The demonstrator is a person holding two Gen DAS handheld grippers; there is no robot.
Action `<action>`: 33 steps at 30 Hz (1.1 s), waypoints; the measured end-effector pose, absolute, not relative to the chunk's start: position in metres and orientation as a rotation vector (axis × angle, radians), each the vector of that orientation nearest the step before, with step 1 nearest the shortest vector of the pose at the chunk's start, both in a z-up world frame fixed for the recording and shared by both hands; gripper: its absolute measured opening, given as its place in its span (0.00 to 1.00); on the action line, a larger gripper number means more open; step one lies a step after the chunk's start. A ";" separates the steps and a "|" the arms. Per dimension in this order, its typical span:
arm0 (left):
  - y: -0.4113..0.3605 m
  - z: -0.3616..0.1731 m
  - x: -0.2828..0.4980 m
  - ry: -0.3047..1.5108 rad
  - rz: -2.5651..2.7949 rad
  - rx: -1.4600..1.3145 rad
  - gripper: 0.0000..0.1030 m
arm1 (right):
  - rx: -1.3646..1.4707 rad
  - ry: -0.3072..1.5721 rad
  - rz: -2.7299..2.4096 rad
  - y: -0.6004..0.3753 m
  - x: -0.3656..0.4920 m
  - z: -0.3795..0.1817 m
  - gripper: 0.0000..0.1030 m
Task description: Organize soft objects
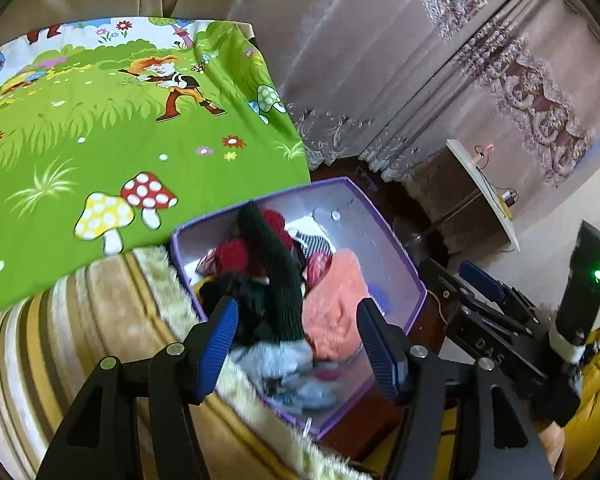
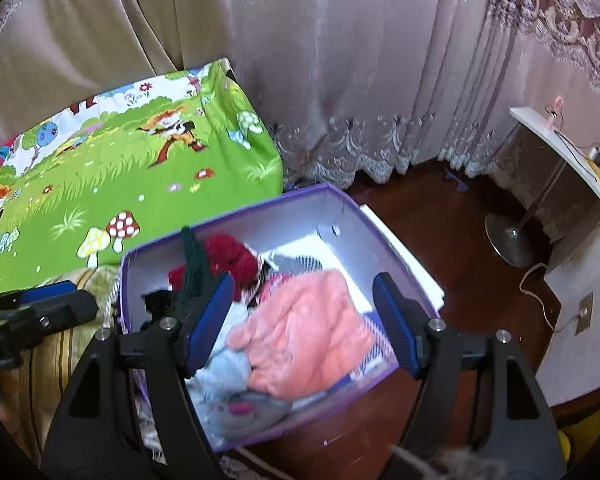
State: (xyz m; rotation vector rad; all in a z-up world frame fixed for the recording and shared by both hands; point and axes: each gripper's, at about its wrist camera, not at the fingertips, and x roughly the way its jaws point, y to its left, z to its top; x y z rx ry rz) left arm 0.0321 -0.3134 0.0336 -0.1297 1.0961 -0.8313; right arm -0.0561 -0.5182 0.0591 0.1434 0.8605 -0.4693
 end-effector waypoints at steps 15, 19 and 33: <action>-0.299 0.022 -0.010 1.073 -0.823 -0.032 0.95 | 0.182 0.889 -0.521 -0.504 -0.108 0.054 0.73; -0.301 0.021 -0.009 1.082 -0.836 -0.037 0.99 | 0.190 0.891 -0.524 -0.507 -0.108 0.051 0.73; -0.300 0.019 -0.007 1.094 -0.834 -0.047 0.99 | 0.193 0.892 -0.515 -0.505 -0.107 0.050 0.74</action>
